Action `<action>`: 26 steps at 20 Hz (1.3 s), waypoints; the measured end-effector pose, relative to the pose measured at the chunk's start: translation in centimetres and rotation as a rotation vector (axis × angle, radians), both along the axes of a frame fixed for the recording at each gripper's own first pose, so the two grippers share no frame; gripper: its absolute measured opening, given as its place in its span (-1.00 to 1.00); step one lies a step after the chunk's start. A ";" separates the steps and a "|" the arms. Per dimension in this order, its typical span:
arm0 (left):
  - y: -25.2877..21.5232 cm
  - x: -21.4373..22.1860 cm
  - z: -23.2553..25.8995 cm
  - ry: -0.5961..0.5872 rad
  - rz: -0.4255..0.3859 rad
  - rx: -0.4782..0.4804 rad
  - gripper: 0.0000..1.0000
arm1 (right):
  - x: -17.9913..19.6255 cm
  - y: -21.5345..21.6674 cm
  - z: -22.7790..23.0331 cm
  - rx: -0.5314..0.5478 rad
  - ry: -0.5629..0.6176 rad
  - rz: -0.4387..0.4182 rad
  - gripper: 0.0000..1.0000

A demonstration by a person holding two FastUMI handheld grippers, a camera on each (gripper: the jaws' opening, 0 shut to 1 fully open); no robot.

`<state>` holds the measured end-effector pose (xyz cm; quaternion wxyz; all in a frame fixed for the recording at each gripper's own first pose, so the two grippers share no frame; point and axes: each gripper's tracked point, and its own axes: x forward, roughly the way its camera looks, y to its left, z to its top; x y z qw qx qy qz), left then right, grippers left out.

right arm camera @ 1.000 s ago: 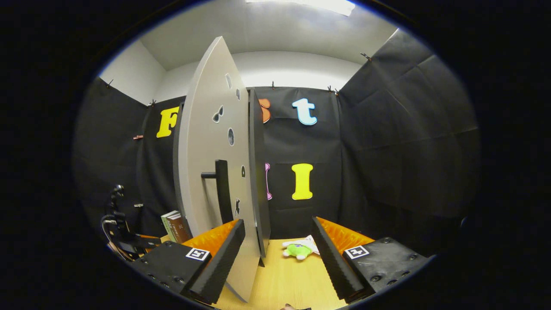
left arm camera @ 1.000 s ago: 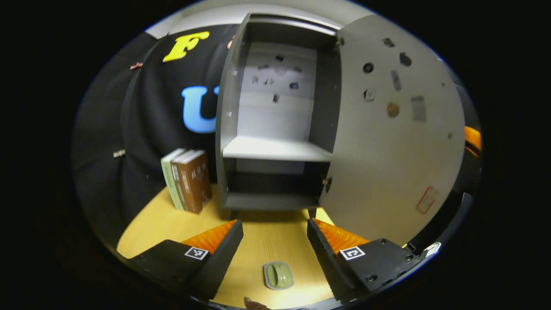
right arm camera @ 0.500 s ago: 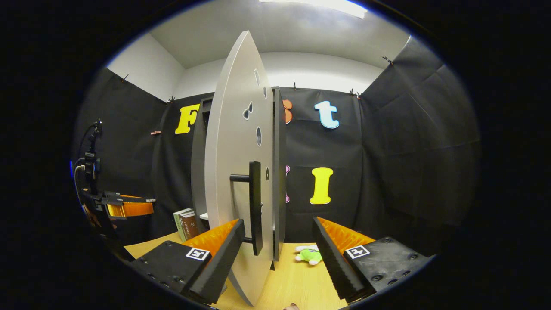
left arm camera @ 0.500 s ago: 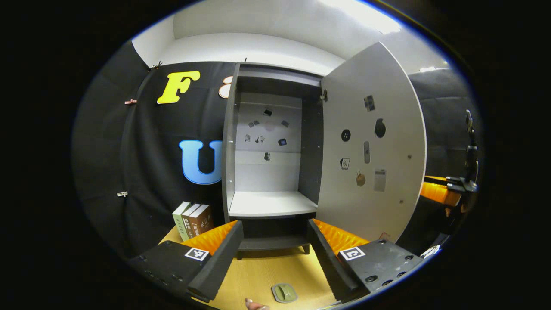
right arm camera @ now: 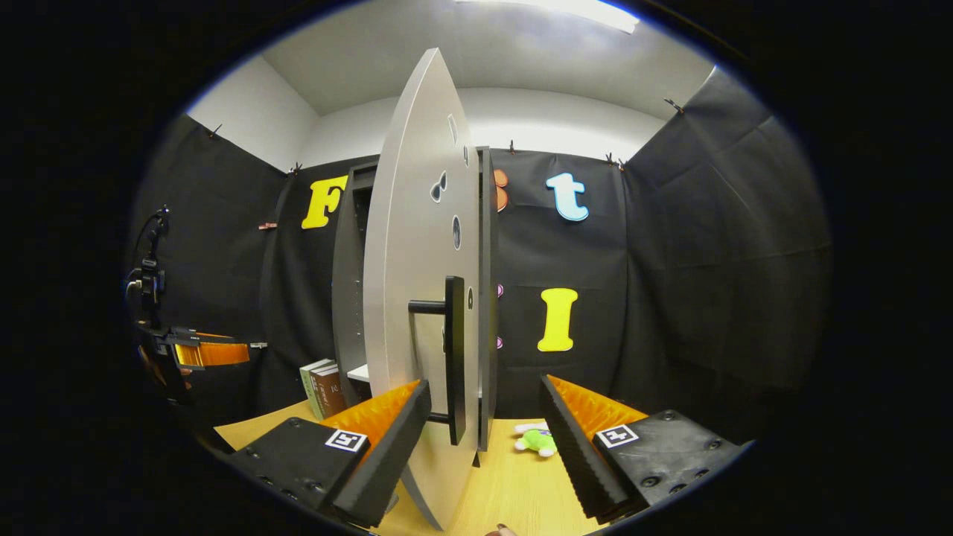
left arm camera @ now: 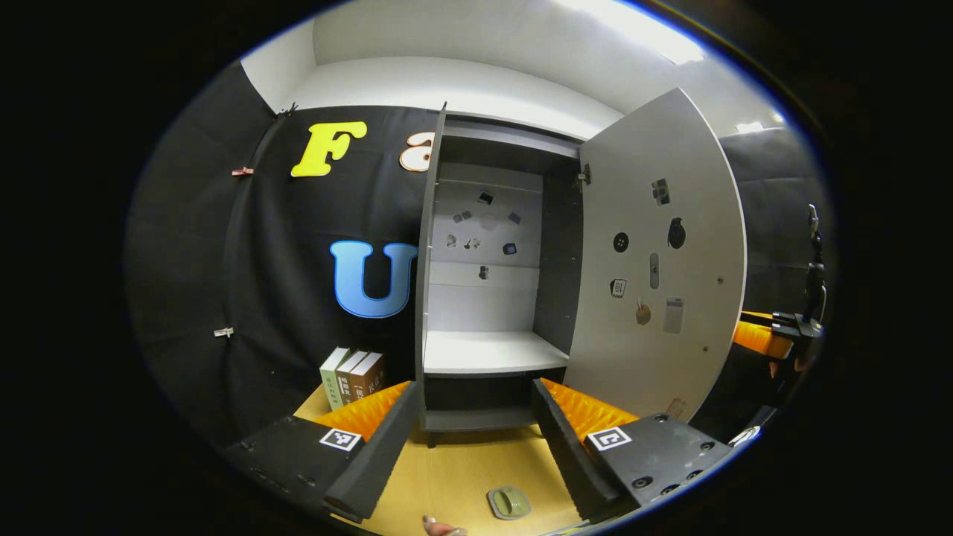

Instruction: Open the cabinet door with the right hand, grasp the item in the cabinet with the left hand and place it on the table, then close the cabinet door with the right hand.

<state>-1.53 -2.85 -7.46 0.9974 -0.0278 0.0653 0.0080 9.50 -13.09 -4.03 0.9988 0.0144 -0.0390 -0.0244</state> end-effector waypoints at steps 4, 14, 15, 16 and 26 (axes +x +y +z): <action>1.5 -0.3 -0.5 0.018 -0.017 0.006 0.84 | 1.1 3.6 -0.1 0.021 -0.003 0.039 0.92; 4.6 -0.7 -0.5 0.036 -0.040 0.057 0.89 | 5.7 13.8 0.0 0.131 -0.030 0.233 0.94; 4.7 -0.7 -0.5 0.033 -0.039 0.061 0.89 | 5.8 14.1 0.3 0.111 -0.038 0.233 0.95; 4.8 -0.6 -0.4 0.029 -0.040 0.056 0.89 | 6.1 14.4 0.1 0.086 -0.039 0.237 0.94; 5.7 -0.8 0.0 0.024 -0.003 0.044 0.89 | 8.4 19.6 -0.2 0.032 -0.030 0.358 0.96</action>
